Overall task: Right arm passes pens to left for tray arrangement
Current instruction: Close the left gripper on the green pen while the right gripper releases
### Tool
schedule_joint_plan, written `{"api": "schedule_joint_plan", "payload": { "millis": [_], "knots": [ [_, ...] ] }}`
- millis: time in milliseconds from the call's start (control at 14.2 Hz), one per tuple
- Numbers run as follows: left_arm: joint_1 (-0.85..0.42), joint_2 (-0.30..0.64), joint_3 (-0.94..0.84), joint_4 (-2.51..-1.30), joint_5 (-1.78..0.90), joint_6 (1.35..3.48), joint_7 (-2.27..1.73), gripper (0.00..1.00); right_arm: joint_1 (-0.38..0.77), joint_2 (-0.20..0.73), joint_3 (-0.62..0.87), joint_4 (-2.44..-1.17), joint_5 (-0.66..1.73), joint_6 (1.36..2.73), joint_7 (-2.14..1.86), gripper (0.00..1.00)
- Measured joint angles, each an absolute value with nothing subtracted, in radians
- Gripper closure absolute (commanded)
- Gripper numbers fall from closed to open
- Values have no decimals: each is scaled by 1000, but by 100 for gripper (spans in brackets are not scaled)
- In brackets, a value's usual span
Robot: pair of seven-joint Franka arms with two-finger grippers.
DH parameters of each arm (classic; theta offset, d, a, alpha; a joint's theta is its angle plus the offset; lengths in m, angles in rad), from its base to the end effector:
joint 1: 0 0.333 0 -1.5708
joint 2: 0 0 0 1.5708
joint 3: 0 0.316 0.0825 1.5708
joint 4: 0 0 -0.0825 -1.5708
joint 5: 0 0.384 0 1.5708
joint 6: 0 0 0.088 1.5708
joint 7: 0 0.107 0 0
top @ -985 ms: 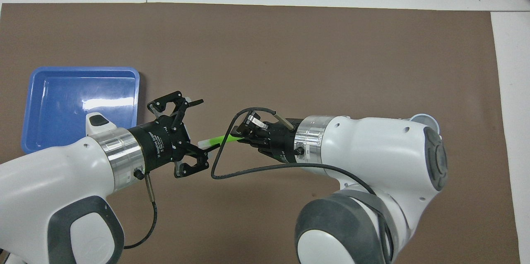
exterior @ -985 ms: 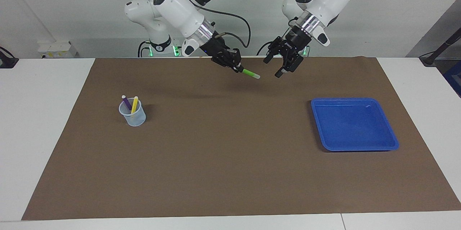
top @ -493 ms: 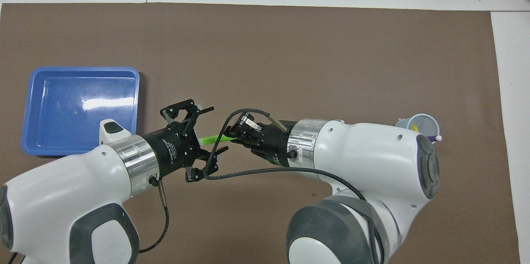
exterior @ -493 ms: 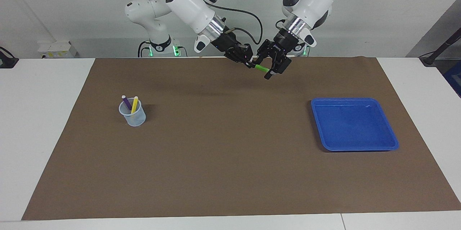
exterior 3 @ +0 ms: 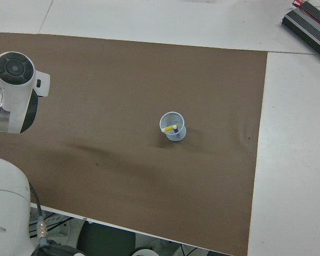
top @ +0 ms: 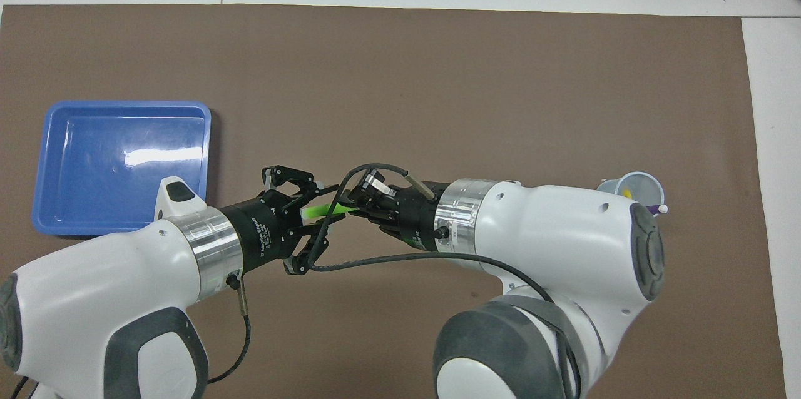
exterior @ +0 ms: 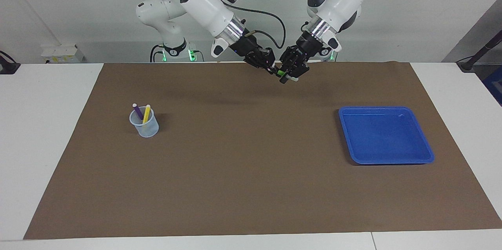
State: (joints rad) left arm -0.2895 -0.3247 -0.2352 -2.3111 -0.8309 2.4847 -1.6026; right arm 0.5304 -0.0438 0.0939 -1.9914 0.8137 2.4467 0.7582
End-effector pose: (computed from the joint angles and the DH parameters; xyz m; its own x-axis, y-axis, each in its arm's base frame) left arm 0.4229 -0.2506 0.5216 0.0593 0.7746 -0.6297 0.9563 0.1368 0.2584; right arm 0.4735 0.3429 0.5361 0.8295 -0.4855 -0.2761 -0.5295 -0.5262 -0.6654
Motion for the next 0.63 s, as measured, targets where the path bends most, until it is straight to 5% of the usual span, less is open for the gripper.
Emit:
{"api": "schedule_joint_plan", "payload": {
  "millis": [282,422,633],
  "knots": [
    [-242,-344,-233,-2310,-832,2387,-1553,85,531,-44,95,-1991,816,2448,758,100],
    [-226,-351,-233,-2306,-832,2353,-1549,100,534,-44,100,-1991,824,2453,758,100],
    [-222,-352,-233,-2306,-833,2347,-1548,100,535,-44,100,-1991,826,2453,758,97]
  ]
}}
